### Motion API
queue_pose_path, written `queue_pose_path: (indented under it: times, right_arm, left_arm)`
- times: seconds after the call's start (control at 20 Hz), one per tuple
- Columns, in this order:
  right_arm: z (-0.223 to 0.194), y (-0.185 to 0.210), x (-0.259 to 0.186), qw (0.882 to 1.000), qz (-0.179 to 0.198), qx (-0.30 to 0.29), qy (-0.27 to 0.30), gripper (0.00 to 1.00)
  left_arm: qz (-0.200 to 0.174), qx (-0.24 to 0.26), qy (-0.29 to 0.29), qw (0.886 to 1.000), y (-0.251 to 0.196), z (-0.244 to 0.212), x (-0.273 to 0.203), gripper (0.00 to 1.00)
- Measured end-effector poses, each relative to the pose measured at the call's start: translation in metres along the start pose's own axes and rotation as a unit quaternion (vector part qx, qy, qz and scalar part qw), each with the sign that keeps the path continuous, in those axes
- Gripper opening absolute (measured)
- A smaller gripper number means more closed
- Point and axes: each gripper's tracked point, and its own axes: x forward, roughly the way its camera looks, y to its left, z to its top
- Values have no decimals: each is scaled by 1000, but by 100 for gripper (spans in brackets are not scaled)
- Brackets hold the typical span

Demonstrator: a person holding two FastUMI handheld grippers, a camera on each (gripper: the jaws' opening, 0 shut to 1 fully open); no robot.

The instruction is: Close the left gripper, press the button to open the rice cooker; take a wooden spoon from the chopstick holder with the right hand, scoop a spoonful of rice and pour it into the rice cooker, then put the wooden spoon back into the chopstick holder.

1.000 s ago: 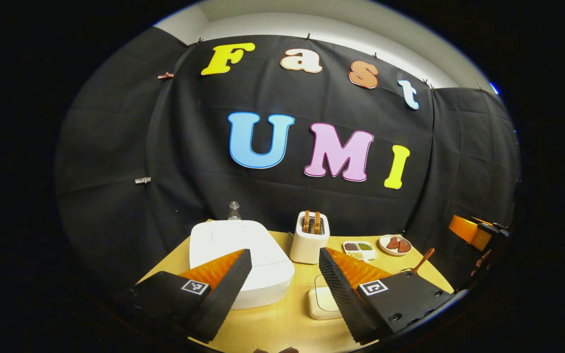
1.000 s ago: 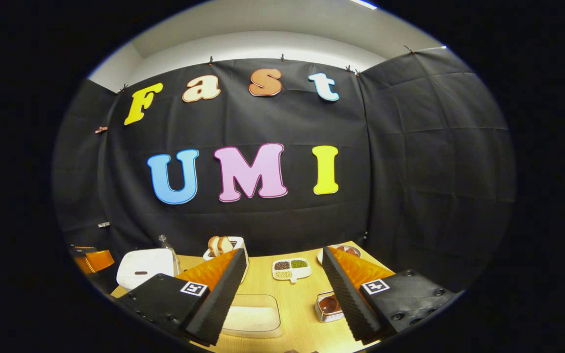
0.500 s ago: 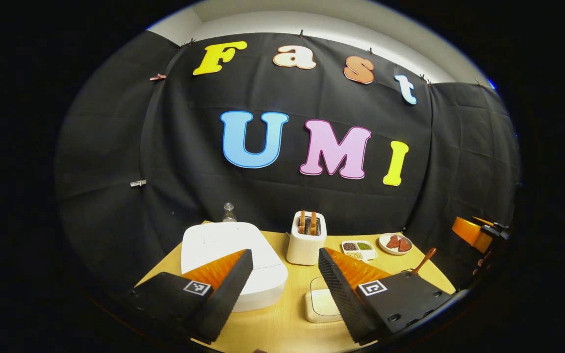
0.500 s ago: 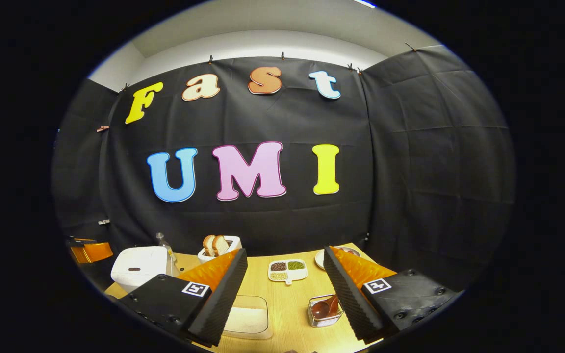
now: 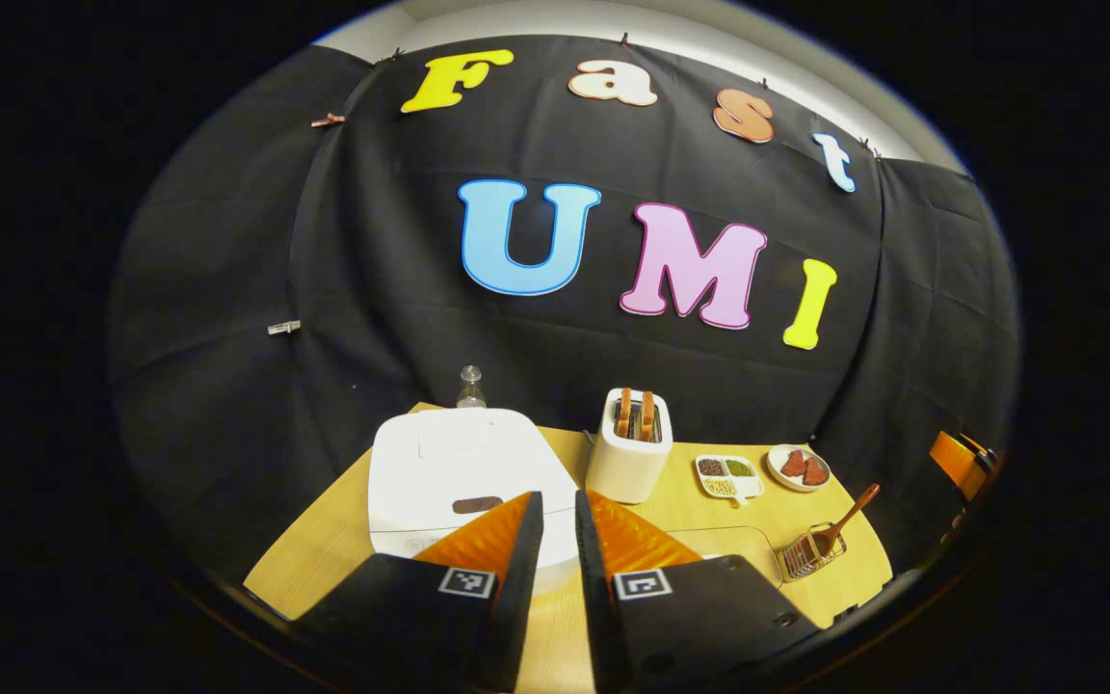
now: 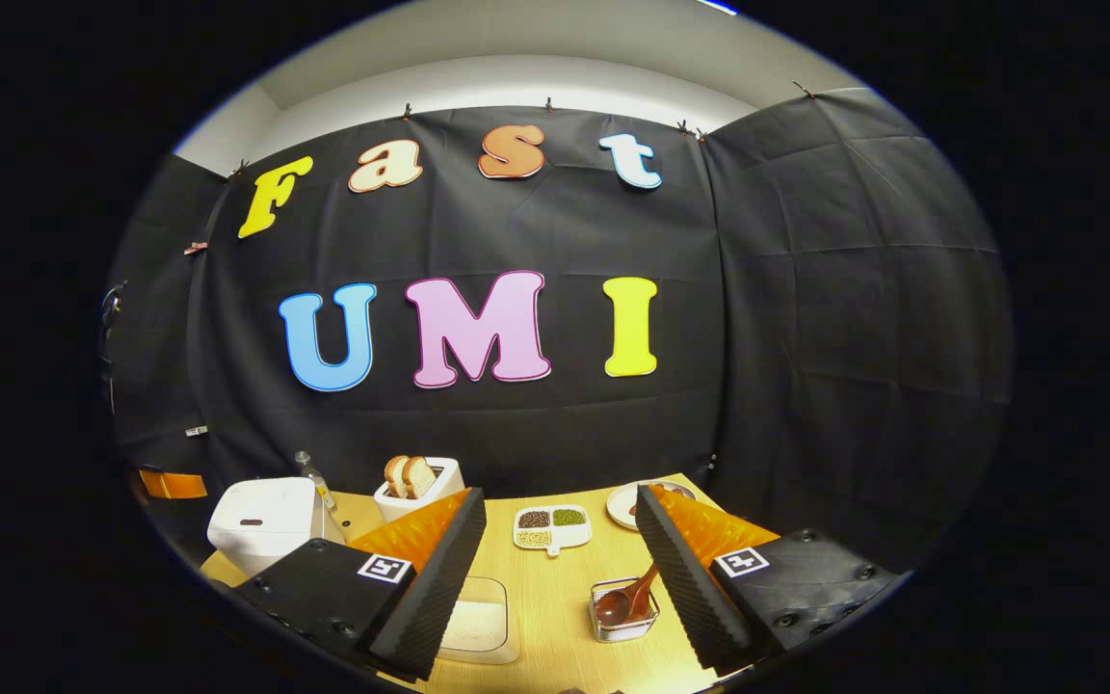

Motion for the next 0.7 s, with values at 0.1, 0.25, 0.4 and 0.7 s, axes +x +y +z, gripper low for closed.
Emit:
queue_pose_path:
  times: [0.1, 0.25, 0.4, 0.7]
  right_arm:
    - [-2, -2, -1, 1000, -1, 0, 4, 98]
    - [-5, -3, -3, 1000, -4, -6, 8, 98]
    - [-9, -5, -4, 1000, -6, -7, 14, 98]
    - [-16, -12, -7, 999, -18, -7, 27, 98]
  left_arm:
    - [6, 0, 7, 1000, 11, 0, 9, 13]
    - [5, -17, 21, 1000, 24, -3, 20, 8]
    - [34, -19, 41, 998, 49, -12, 35, 7]
    - [8, -18, 70, 997, 64, -27, 72, 6]
